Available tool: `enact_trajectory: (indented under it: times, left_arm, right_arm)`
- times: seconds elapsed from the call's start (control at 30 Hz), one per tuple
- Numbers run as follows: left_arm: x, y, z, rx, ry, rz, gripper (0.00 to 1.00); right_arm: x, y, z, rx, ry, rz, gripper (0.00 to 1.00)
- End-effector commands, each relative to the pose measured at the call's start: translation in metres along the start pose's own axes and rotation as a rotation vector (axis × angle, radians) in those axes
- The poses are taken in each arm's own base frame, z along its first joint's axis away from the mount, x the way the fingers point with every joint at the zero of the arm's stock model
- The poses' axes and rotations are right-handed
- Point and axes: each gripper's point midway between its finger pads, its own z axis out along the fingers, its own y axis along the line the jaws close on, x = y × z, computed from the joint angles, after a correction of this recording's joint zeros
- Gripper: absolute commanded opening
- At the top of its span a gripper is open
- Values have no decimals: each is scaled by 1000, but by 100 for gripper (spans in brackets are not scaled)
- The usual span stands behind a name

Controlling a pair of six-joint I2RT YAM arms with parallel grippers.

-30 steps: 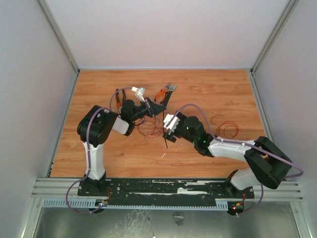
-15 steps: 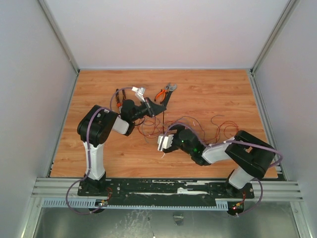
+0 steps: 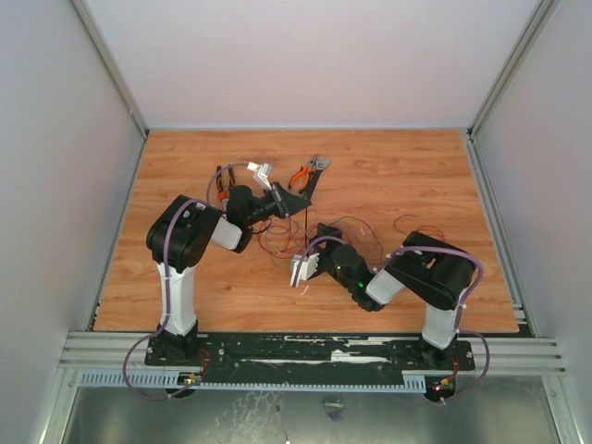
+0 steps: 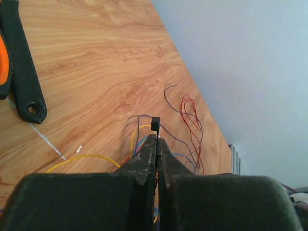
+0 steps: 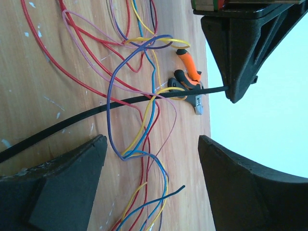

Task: Zip-tie the wires
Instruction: Tie the cable at the center of the board.

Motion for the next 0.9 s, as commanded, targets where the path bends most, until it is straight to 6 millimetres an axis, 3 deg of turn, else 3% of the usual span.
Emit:
enact_trajectory:
  times: [0.0,0.87]
  left_arm:
    - [-4,-2,4,28,-7,4,0]
    - [-3,-2,8,26,18,-3,0]
  right_arm:
    - [2,-5,6,39,-5,-78,78]
    - [-20,5,12,21,-68,-180,79]
